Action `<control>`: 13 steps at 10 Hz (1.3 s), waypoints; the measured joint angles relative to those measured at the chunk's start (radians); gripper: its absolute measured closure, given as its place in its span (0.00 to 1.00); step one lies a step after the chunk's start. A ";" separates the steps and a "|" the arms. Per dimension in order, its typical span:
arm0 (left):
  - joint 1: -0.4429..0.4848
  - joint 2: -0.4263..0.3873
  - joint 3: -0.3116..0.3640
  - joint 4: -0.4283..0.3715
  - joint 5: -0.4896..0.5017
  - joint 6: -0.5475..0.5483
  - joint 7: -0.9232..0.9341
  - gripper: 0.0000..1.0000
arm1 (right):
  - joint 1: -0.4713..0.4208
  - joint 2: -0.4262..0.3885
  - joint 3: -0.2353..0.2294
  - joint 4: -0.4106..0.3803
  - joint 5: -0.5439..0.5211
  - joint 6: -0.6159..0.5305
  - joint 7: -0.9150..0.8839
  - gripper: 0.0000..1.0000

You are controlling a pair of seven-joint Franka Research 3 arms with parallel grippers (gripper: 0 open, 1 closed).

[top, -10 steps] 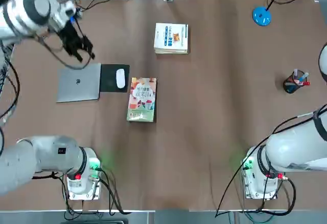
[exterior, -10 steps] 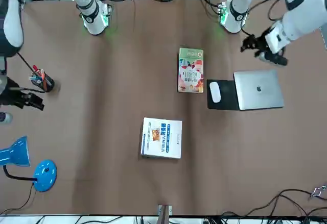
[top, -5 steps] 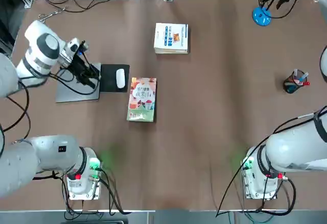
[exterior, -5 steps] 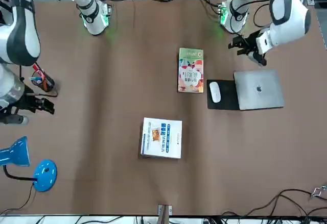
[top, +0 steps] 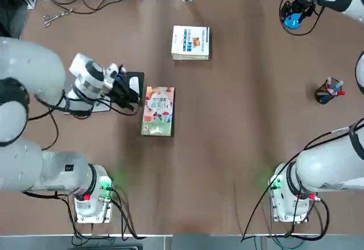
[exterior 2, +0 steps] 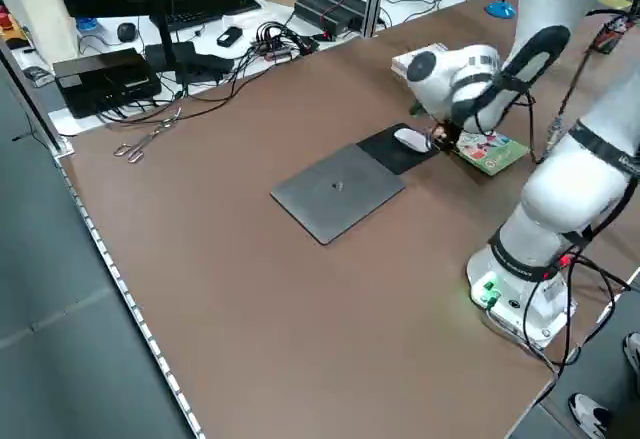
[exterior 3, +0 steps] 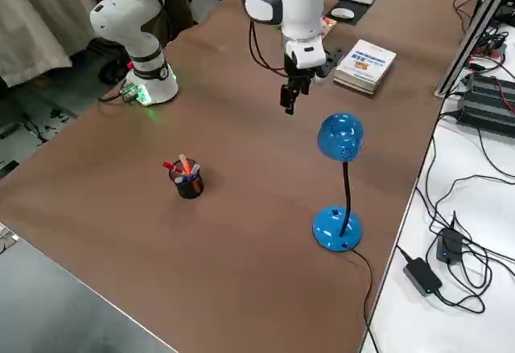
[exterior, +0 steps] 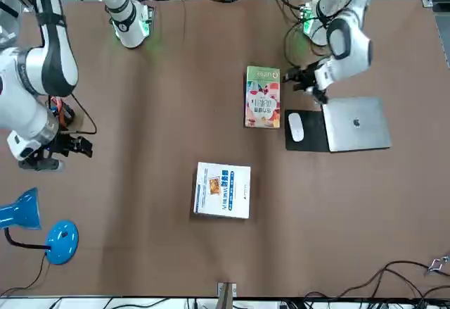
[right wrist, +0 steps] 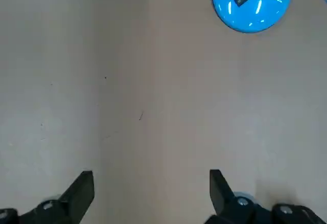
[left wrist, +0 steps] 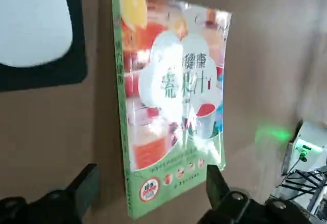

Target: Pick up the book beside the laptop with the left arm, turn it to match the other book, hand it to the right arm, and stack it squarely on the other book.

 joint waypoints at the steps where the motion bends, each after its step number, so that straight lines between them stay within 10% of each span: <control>1: 0.007 0.037 0.004 0.004 -0.003 0.000 0.031 0.07 | 0.002 0.000 0.001 -0.003 0.000 0.001 -0.001 0.00; 13: 0.027 0.260 -0.065 0.063 -0.239 0.000 0.184 0.18 | 0.087 0.055 0.004 -0.013 0.000 0.114 -0.002 0.00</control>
